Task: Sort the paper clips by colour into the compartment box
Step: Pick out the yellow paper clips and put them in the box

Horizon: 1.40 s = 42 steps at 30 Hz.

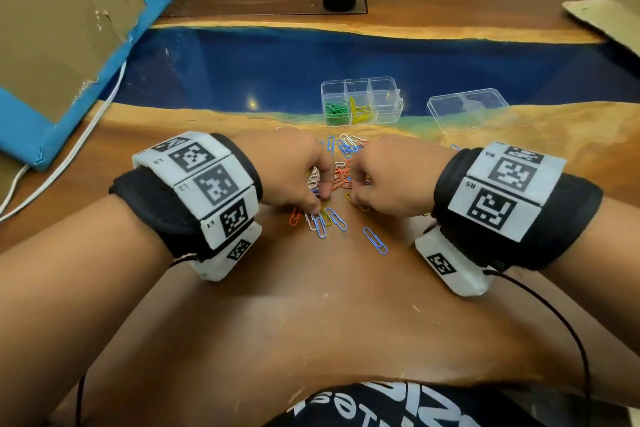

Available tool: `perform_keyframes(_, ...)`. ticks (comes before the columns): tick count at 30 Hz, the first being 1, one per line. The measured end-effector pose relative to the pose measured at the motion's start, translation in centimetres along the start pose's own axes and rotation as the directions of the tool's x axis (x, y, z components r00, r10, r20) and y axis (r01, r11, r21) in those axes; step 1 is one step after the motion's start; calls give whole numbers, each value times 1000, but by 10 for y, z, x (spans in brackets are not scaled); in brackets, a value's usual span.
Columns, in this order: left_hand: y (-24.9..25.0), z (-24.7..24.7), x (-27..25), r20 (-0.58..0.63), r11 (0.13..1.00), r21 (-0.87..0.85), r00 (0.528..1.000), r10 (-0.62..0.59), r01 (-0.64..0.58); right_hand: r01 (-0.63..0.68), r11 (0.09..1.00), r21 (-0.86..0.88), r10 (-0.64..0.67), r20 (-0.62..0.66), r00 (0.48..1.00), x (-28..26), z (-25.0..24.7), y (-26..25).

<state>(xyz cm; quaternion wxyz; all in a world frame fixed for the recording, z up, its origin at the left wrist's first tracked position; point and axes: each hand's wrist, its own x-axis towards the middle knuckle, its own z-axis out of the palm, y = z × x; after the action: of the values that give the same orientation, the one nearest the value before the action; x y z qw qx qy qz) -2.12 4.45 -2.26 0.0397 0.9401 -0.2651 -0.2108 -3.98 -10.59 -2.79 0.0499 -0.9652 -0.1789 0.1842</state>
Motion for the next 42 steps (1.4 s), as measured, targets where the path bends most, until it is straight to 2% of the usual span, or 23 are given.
perform_keyframes(9, 8, -2, -1, 32, 993, 119, 999, 6, -9, 25, 998, -61, -23, 29, 999, -5, -1, -2)
perform_keyframes(12, 10, -1, -3, 22, 992, 127, 1000, 11, -14, -6, 1000, -28, 7, 58, 998, -7, -2, 0)
perform_keyframes(15, 10, 0, -5, 23, 999, 45, 1000, 6, -8, -54, 996, 72, 51, 46, 998, -9, -9, 1)
perform_keyframes(18, 11, -3, -4, -21, 996, -93, 1000, -16, 14, -53, 993, 109, 52, 4, 999, -3, -19, 8)
perform_keyframes(22, 14, -14, 3, -80, 980, -201, 996, -29, 12, -77, 966, 246, 95, -63, 993, 13, -35, 23)
perform_keyframes(26, 12, -25, 20, -211, 981, -186, 973, -93, 53, -107, 935, 337, 172, -170, 970, 34, -51, 30)
perform_keyframes(29, 9, -30, 34, -259, 983, -166, 958, -125, 84, -136, 948, 287, 206, -230, 951, 50, -57, 30)
perform_keyframes(32, 3, -36, 47, -300, 980, -159, 939, -166, 122, -163, 956, 243, 221, -234, 947, 60, -62, 29)
perform_keyframes(35, -2, -41, 59, -340, 976, -146, 919, -201, 159, -159, 944, 290, 228, -223, 948, 61, -63, 29)
perform_keyframes(39, -3, -45, 71, -378, 982, -101, 907, -187, 160, -124, 929, 348, 232, -289, 929, 59, -65, 36)
perform_keyframes(42, 2, -47, 80, -386, 989, -56, 911, -149, 138, -109, 897, 429, 247, -280, 928, 57, -65, 43)
